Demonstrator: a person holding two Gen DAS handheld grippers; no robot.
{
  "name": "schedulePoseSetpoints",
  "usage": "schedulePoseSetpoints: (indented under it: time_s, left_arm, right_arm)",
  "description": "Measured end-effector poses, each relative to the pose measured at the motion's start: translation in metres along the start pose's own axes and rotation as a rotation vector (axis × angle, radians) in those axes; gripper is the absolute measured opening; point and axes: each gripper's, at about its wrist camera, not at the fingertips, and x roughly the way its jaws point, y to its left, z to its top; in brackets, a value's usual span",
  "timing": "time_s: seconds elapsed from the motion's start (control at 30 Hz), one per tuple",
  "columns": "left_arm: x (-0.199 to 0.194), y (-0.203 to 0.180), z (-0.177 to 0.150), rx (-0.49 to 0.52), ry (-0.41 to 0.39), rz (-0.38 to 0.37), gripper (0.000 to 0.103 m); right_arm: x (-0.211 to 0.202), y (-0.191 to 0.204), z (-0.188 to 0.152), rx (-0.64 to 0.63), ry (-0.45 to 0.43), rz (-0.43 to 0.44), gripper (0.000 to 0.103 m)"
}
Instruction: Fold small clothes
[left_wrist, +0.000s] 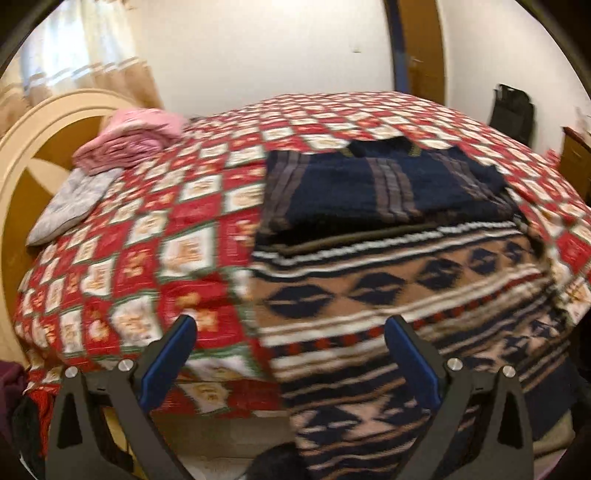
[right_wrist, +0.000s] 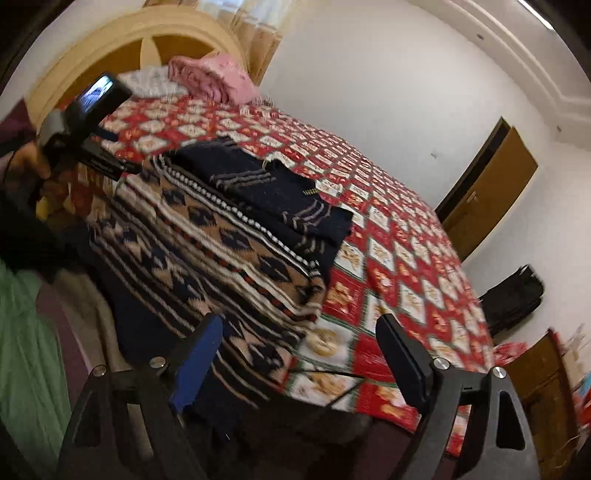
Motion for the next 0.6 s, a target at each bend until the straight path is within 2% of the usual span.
schedulePoseSetpoints:
  time_s: [0.1,0.2,0.23,0.33,0.4,0.47,0.6]
  left_arm:
    - [0.004,0.014,-0.003,-0.017,-0.005,0.018,0.103]
    - [0.010,0.024,-0.012,-0.009,0.009,-0.025,0.103]
    - [0.015,0.027,-0.017,-0.002,0.036,-0.057,0.103]
    - [0.027,0.037,-0.027,-0.004,0.107,-0.101,0.103]
    - [0.033,0.041,-0.034,-0.011,0.154,-0.161,0.103]
    - [0.035,0.042,-0.041,-0.007,0.185,-0.193,0.103]
    - [0.033,0.032,-0.056,0.075,0.229,-0.271,0.103]
  right_arm:
    - [-0.014,-0.019,0.005,0.112,-0.109,-0.012,0.086]
    - [-0.028,-0.039,0.007,0.210,-0.183,-0.021,0.086]
    - [-0.027,-0.043,0.006,0.232,-0.170,0.002,0.086]
    - [-0.004,-0.044,-0.010,0.267,-0.035,0.089,0.086]
    - [0.016,-0.037,-0.027,0.300,0.035,0.152,0.083]
    - [0.034,-0.032,-0.044,0.352,0.098,0.213,0.058]
    - [0.060,-0.025,-0.069,0.429,0.192,0.293,0.055]
